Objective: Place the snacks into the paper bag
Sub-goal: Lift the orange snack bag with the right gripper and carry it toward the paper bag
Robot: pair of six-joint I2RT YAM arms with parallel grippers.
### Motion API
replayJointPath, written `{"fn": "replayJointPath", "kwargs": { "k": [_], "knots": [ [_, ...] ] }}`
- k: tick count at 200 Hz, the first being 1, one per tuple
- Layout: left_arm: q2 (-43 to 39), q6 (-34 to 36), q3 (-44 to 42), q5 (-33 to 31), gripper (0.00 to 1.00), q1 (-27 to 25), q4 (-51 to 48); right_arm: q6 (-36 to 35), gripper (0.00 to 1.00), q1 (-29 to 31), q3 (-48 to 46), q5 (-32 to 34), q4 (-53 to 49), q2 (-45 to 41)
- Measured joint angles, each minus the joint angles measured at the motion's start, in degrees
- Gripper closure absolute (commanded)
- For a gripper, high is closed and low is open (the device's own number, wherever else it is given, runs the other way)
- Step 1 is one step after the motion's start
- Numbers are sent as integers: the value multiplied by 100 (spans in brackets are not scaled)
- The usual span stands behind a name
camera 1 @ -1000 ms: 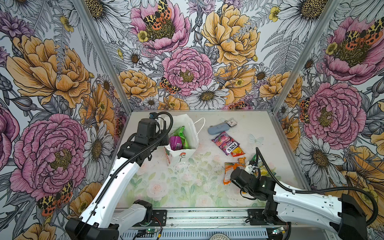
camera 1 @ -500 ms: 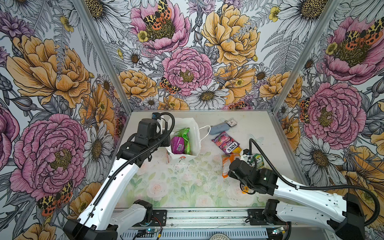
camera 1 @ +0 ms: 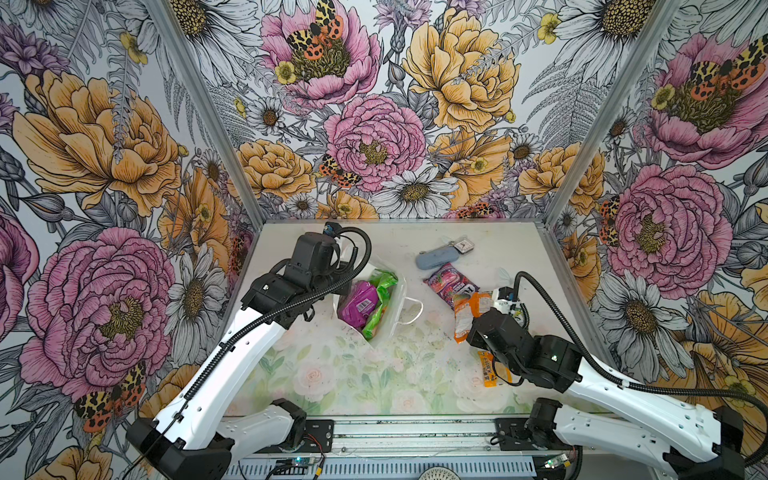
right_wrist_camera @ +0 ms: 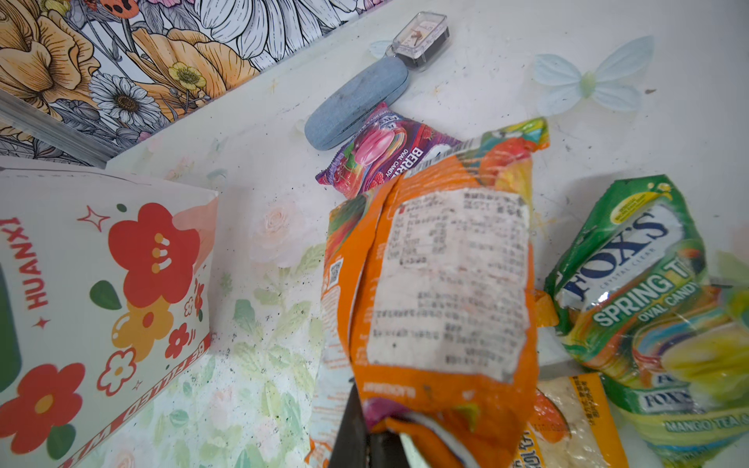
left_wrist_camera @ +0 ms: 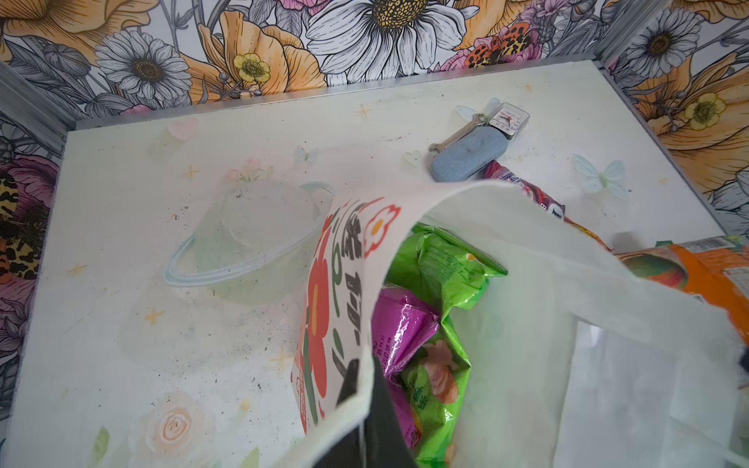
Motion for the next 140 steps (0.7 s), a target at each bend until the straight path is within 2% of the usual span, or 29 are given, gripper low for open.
{"fn": "replayJointPath", "kwargs": {
  "k": [140],
  "knots": [
    [13, 15, 11, -177, 100, -22, -79, -1547, 100, -4, 2474, -26, -407, 481]
  ]
}}
